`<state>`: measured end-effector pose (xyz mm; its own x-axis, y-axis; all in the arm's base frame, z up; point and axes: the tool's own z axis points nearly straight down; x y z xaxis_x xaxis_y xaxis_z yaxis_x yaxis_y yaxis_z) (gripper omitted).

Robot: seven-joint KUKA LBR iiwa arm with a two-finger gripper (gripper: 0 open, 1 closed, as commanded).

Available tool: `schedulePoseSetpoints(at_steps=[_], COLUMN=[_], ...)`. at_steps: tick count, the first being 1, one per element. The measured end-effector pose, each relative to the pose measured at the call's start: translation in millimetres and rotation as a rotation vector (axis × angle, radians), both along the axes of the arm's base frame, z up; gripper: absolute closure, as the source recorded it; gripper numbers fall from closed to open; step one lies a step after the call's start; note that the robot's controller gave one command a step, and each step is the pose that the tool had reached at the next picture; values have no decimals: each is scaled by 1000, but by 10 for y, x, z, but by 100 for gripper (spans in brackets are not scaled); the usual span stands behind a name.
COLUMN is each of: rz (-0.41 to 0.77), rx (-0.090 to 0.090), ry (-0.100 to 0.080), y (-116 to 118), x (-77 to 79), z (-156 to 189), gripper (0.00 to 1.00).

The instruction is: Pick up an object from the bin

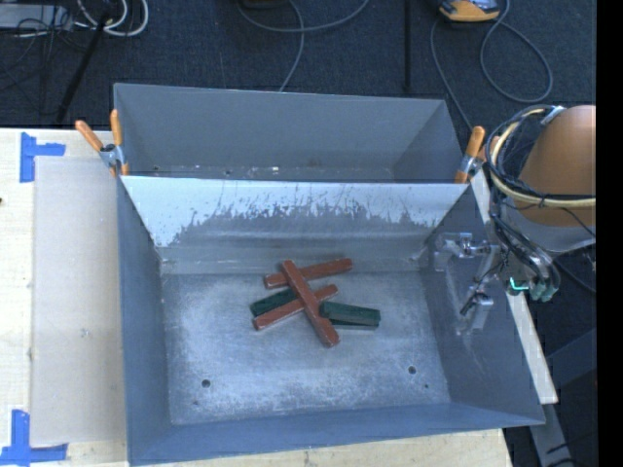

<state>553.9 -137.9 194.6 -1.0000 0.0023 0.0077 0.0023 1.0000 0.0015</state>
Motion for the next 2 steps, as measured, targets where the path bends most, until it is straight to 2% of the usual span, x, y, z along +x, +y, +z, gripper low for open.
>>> schedulePoseSetpoints(at_steps=[1, 2], rz=[214, 201], rx=[3, 5], ry=[0, -4], y=[217, 1063], x=[-60, -101], z=[-1074, -1216], gripper=[0, 0])
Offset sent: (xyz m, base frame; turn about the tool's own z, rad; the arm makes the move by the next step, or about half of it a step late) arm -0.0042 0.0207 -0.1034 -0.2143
